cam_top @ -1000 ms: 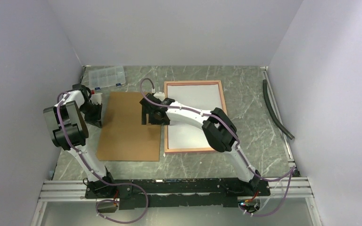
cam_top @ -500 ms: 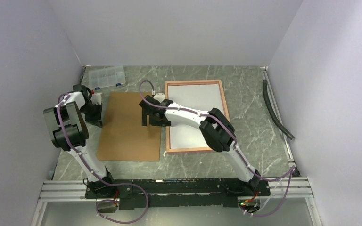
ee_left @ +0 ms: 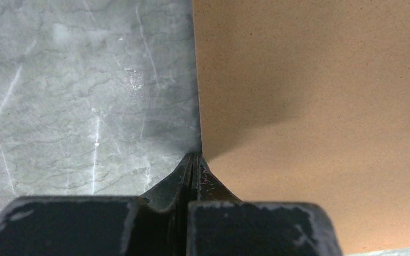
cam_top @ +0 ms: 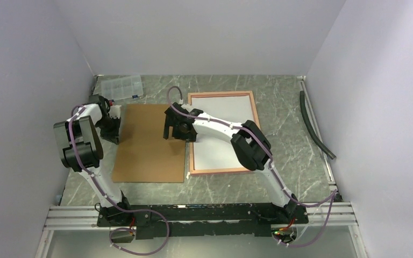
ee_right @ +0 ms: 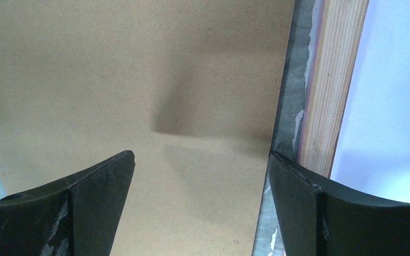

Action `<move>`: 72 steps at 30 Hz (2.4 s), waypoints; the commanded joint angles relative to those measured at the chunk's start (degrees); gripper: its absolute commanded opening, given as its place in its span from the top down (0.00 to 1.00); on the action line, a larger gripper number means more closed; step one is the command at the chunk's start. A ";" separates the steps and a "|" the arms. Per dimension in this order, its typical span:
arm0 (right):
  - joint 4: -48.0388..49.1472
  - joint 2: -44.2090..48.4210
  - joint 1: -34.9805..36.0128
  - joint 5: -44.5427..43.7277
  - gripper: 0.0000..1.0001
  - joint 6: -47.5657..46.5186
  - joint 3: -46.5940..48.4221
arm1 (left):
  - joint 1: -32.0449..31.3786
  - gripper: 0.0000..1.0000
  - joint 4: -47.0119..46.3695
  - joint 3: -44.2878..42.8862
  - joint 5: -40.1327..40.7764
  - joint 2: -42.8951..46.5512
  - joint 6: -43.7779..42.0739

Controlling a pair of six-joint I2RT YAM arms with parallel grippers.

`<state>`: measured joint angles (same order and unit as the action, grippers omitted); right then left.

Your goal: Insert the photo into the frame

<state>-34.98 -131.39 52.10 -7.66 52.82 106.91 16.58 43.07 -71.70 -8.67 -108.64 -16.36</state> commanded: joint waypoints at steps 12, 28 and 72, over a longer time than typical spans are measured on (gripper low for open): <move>14.97 11.16 0.56 10.82 0.03 4.60 -6.47 | -6.58 0.97 -1.05 3.76 -8.13 -7.14 2.08; 17.65 20.06 -2.35 9.52 0.03 6.76 -19.26 | -12.68 0.97 -0.10 1.17 -8.63 -9.56 3.03; 33.98 34.11 -20.58 32.41 0.16 -8.89 -47.97 | -4.28 0.87 1.10 3.16 -8.53 5.42 -0.85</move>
<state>-10.22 -95.46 32.71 17.87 43.57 59.70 12.08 49.10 -69.78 -17.61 -101.86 -17.80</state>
